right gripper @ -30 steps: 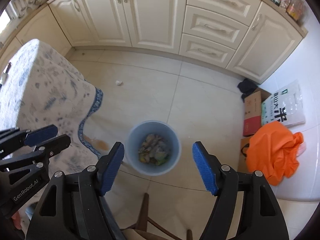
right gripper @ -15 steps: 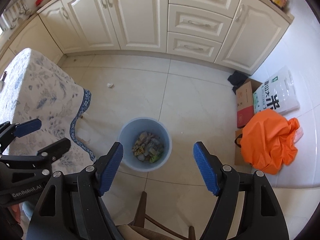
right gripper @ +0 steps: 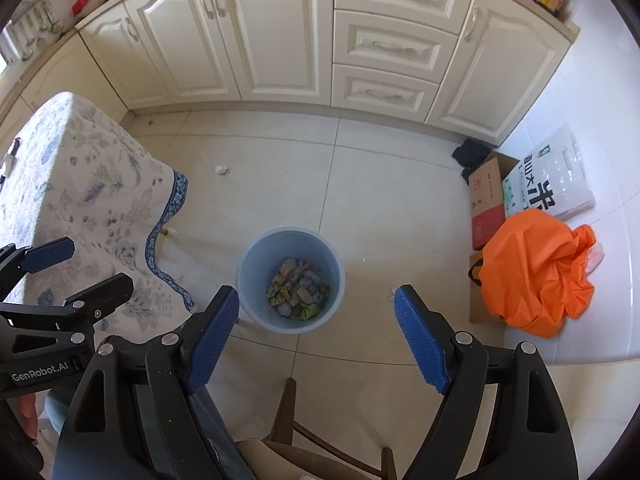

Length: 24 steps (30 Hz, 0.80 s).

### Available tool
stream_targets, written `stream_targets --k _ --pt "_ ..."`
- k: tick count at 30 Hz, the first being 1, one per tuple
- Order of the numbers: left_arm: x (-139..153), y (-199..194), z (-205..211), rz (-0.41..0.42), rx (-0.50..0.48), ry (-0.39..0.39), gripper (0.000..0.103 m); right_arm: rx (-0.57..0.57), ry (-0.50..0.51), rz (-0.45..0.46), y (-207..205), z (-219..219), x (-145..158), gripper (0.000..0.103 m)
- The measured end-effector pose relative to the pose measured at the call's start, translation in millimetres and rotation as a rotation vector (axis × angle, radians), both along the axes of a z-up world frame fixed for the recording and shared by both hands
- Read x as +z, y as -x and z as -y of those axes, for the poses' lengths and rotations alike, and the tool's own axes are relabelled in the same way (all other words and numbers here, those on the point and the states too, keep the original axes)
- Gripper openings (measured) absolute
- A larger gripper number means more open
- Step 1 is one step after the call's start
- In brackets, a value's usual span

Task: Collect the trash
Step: 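Move both open grippers back to the table of trash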

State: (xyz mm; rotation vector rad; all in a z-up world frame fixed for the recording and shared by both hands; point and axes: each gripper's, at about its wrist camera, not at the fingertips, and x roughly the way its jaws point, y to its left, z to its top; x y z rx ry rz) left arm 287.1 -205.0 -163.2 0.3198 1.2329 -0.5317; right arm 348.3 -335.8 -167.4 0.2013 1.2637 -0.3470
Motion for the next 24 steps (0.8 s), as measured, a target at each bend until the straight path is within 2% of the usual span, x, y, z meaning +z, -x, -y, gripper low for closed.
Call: stream_targets --k 8,12,24 --pt "23.7 21.0 -31.1 0.03 0.021 0.03 0.086 0.031 0.03 0.044 6.7 -17.8 22.4 0.086" --pt "36.7 31.0 -56.0 0.044 0.056 0.052 0.091 0.055 0.032 0.072 4.3 -31.9 33.4 0.09" --pt "79.4 68.5 -167.0 0.118 0.248 0.09 0.095 0.209 0.016 0.119 -19.1 -99.6 53.4 0.094"
